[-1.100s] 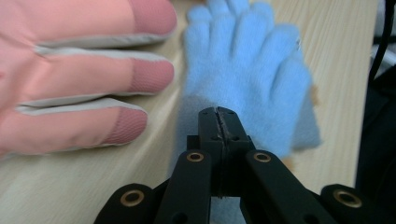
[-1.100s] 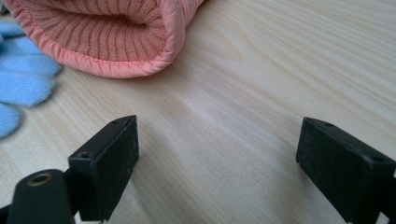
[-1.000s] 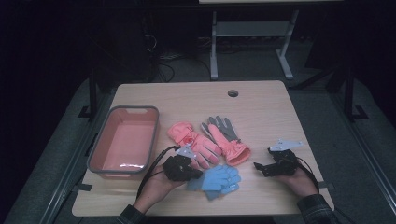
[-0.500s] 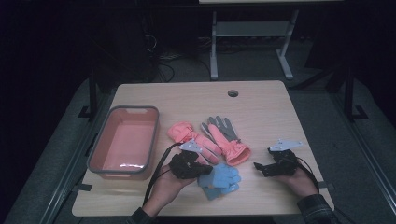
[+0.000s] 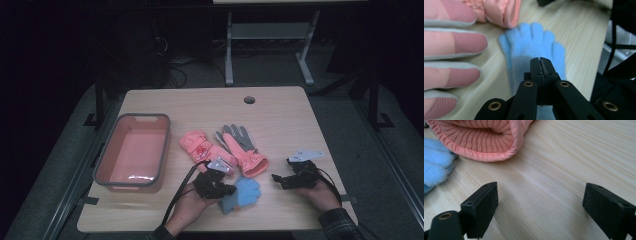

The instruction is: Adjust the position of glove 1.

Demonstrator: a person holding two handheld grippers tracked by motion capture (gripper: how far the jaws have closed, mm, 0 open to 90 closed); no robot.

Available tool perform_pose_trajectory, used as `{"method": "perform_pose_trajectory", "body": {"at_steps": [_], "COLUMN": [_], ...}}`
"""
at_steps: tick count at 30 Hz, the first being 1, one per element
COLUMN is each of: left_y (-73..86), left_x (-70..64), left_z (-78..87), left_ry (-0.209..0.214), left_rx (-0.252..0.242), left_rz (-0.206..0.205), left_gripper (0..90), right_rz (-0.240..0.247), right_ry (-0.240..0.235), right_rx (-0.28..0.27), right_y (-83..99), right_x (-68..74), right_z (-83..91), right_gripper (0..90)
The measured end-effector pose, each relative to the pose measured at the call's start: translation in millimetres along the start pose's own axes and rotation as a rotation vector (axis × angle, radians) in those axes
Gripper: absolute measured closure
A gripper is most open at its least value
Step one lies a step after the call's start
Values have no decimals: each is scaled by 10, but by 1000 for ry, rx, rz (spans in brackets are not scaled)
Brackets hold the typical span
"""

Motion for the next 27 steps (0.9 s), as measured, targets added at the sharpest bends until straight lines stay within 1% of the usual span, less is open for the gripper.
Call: {"method": "perform_pose_trajectory", "body": {"at_steps": [3, 4, 5, 6, 7, 8, 9, 10, 11, 12, 13, 14, 15, 16, 17, 19, 22, 23, 25, 26, 27], "left_y": [32, 38, 40, 36, 31, 21, 3, -6, -18, -26, -34, -41, -44, -50, -50, -49, -40, -33, -18, -6, -4], "left_x": [40, 56, 58, 50, 46, 38, 24, 16, 0, -2, -12, -19, -25, -44, -44, -51, -51, -57, -42, -40, -31], "left_z": [-16, -13, -11, -12, -10, -12, -24, -32, -54, -67, -98, -129, -153, -224, -224, -297, -367, -397, -437, -457, -453], "left_ry": [-22, -31, -32, -40, -46, -50, -55, -57, -58, -62, -64, -59, -57, -38, -38, -35, -48, -50, -61, -63, -73], "left_rx": [7, 11, 14, 3, 4, 18, 15, 17, 13, 24, 32, 54, 56, 60, 60, 75, 99, 96, 111, 107, 105], "left_rz": [-14, -25, -36, -41, -51, -74, -96, -112, -122, -139, -145, -161, -166, -169, -169, -188, -219, -217, -233, -232, -253], "left_gripper": [872, 839, 776, 692, 624, 566, 464, 409, 320, 320, 280, 237, 196, 171, 155, 142, 135, 134, 135, 131, 131], "right_rz": [0, 0, 0, 0, 0, 0, 0, 0, 0, 0, 0, 3, 3, 3, 3, 4, 4, 5, 5, 5, 5], "right_ry": [0, 0, 0, 0, 0, 0, 0, 0, 0, 0, 0, 2, 2, 2, 2, 2, 2, 2, 2, 2, 2], "right_rx": [0, 0, 0, 0, 0, 0, 0, 0, 0, 0, 0, -2, -1, -2, -2, -2, -2, -2, -2, -2, -2], "right_y": [0, 0, 0, 0, 0, 0, 0, 0, 0, 0, 0, 0, 0, 0, 0, -1, -1, -1, -1, 0, 0], "right_x": [0, 0, 0, 0, 0, 0, 0, 0, 0, 0, 0, -3, -3, -3, -3, -4, -4, -4, -4, -4, -4], "right_z": [0, 0, 0, 0, 0, 0, 0, 0, 0, 0, 0, -1, -1, -1, -1, -1, -1, -1, -1, -2, -2], "right_gripper": [124, 125, 124, 125, 125, 124, 124, 124, 124, 124, 124, 124, 124, 125, 125, 125, 125, 124, 124, 125, 125]}}
Point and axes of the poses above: each handheld gripper's, and its own axes: z roughly backward along the jaws, y roughly out of its underside, x roughly to its left, the point moved 5 cm from there along -z, roughly forward along the jaws, and after that the axes turned 15 degrees about z, right-handed, at the moved point
